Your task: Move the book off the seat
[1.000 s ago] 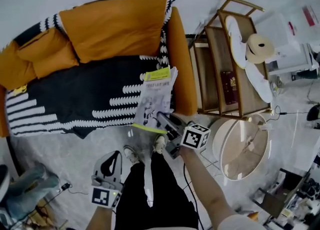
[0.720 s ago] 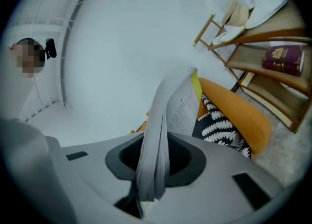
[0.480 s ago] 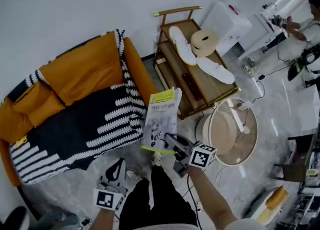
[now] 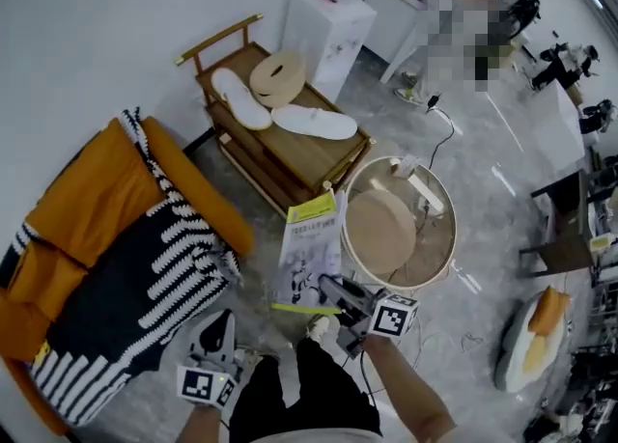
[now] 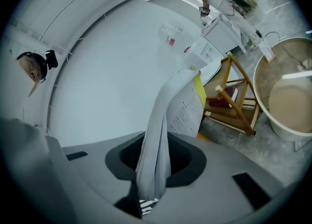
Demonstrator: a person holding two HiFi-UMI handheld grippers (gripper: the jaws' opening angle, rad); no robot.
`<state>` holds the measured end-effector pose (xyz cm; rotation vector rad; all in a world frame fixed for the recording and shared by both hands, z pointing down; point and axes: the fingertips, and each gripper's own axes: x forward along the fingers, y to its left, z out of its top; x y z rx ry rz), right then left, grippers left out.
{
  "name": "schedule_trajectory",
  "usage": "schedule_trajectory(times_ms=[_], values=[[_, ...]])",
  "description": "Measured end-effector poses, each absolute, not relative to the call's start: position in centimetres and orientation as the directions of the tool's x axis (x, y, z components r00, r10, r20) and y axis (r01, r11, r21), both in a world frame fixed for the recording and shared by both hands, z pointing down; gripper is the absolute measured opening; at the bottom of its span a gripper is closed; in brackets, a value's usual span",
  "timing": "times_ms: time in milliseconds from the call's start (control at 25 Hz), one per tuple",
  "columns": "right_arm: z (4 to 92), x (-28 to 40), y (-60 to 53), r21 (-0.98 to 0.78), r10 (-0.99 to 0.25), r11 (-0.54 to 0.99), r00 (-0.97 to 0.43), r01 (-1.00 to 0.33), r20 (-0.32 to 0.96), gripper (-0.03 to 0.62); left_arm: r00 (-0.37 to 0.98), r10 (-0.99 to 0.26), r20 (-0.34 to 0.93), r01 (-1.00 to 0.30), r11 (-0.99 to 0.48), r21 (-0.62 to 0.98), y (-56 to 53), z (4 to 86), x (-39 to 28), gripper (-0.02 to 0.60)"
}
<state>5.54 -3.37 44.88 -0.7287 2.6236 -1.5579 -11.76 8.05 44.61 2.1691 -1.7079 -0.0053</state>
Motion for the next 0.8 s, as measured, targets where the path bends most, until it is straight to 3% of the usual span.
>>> schedule_trajectory(times_ms=[800], values=[[42.9, 37.0, -10.4, -0.78, -0.633, 0.314, -0.732, -0.541, 0.252, 0.1, 0.486, -0.841, 0.239, -0.874, -0.468, 0.133, -9.3, 37.3, 16.8, 0.015]])
